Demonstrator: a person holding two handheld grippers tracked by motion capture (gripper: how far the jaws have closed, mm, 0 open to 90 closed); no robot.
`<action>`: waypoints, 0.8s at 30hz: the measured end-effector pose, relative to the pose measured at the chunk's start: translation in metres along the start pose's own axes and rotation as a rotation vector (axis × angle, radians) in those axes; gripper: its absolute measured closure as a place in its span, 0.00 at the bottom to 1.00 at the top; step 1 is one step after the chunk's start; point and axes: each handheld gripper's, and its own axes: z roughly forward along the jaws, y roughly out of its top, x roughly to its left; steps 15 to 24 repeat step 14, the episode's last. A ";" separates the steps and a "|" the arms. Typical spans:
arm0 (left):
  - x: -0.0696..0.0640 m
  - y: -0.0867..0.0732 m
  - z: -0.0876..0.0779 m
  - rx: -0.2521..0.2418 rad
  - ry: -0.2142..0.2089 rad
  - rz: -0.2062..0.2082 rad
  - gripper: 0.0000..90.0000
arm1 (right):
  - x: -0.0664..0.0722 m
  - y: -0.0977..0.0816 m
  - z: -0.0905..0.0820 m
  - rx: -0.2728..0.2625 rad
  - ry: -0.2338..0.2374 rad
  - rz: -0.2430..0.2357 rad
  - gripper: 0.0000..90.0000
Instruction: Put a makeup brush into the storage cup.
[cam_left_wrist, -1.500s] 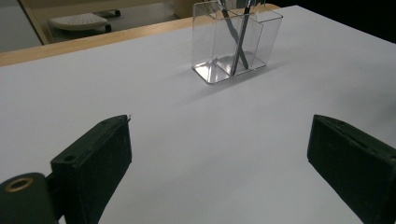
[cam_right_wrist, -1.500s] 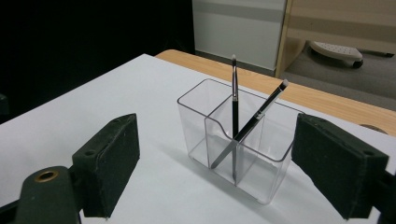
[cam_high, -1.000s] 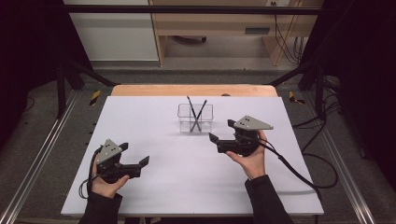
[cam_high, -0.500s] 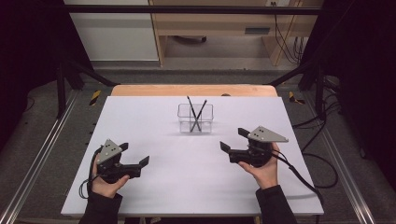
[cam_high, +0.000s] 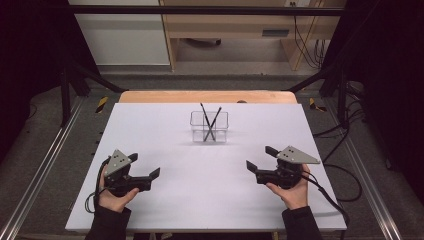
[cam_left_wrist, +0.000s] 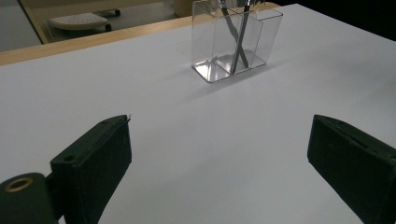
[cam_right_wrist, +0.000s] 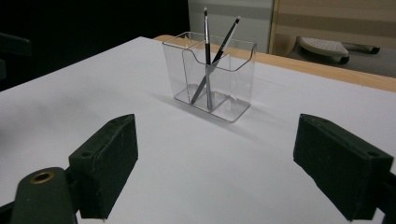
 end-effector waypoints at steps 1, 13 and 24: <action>0.000 0.000 0.000 0.000 0.000 0.000 0.06 | -0.001 -0.001 -0.001 0.003 -0.001 0.002 0.16; -0.002 -0.001 0.002 0.005 -0.002 0.008 0.06 | -0.006 -0.010 -0.013 -0.021 -0.010 0.023 0.15; -0.002 -0.001 0.002 0.006 -0.003 0.009 0.06 | -0.006 -0.010 -0.013 -0.021 -0.012 0.021 0.15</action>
